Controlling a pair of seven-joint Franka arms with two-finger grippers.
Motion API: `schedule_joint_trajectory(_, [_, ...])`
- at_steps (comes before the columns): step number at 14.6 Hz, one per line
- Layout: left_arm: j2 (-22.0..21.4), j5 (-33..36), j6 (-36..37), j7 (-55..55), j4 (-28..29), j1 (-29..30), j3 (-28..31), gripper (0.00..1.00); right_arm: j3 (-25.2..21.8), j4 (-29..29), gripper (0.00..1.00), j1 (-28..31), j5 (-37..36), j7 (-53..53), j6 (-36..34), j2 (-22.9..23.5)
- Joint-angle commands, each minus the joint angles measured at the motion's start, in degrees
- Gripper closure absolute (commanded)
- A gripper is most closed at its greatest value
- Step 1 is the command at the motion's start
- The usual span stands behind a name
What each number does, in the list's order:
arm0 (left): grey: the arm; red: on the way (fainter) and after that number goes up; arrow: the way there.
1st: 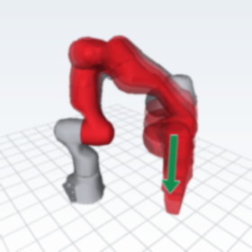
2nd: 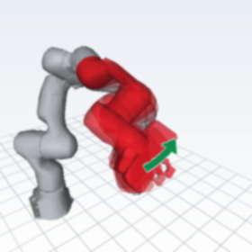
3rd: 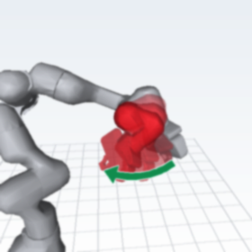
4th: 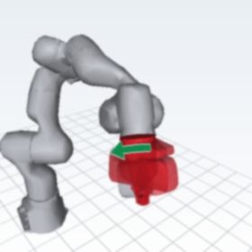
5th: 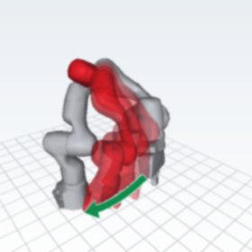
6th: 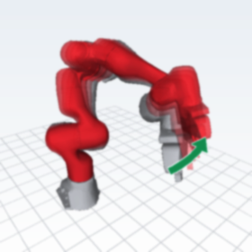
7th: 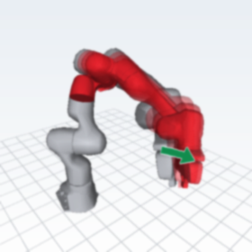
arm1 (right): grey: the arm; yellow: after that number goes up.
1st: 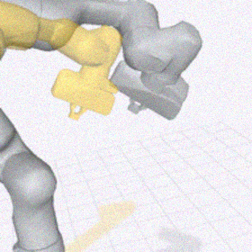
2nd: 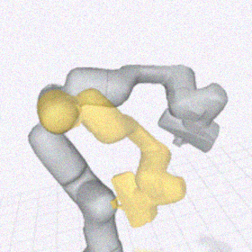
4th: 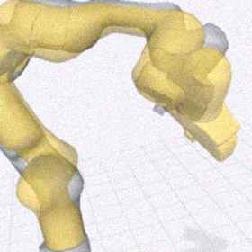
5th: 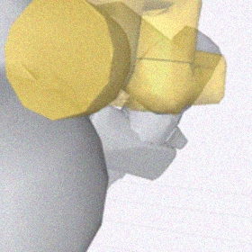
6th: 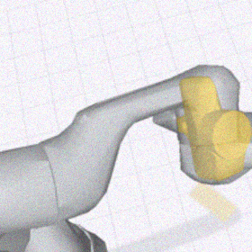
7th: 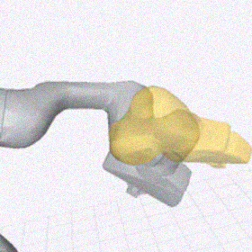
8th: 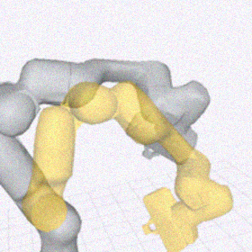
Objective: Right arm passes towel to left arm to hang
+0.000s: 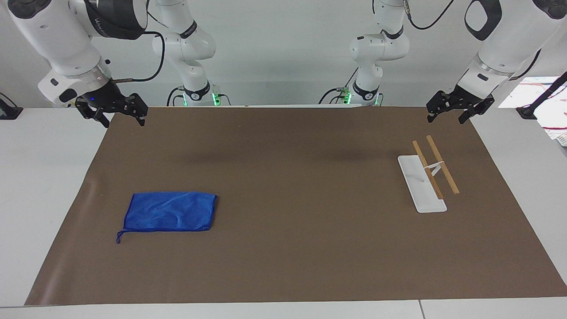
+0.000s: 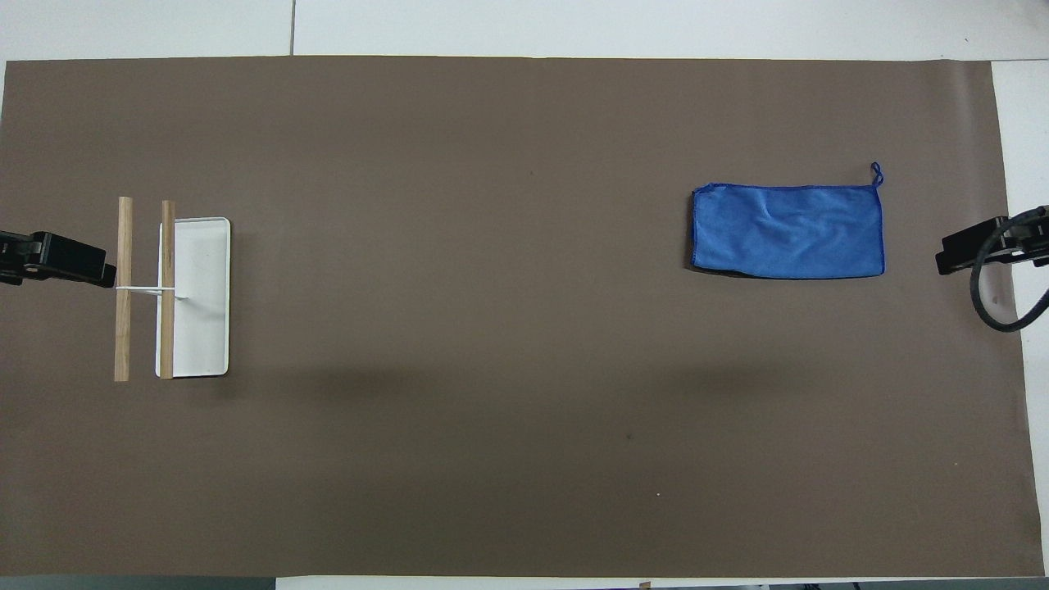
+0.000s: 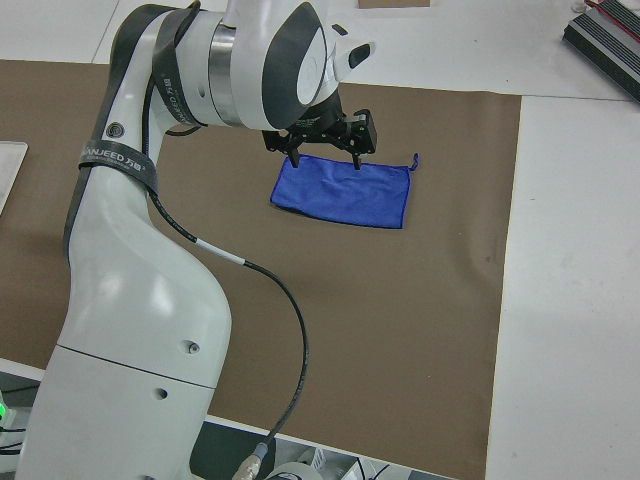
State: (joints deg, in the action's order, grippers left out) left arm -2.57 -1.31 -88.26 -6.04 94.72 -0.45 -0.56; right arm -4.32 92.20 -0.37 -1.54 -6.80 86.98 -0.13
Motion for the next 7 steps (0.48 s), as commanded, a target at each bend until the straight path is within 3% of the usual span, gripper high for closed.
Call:
schedule_joint_trajectory(1, [-1.1, 1.1, -0.1, 0.4, 0.9, 0.0, 0.0, 0.00, 0.1, 0.2, 0.00, 0.4, 0.6, -0.5, 1.1, -0.3])
schedule_joint_trajectory(7, [-1.1, 1.1, -0.1, 0.4, 0.9, 0.0, 0.0, 0.00, 0.3, 0.9, 0.00, 0.5, 0.7, -0.8, 0.6, -1.0])
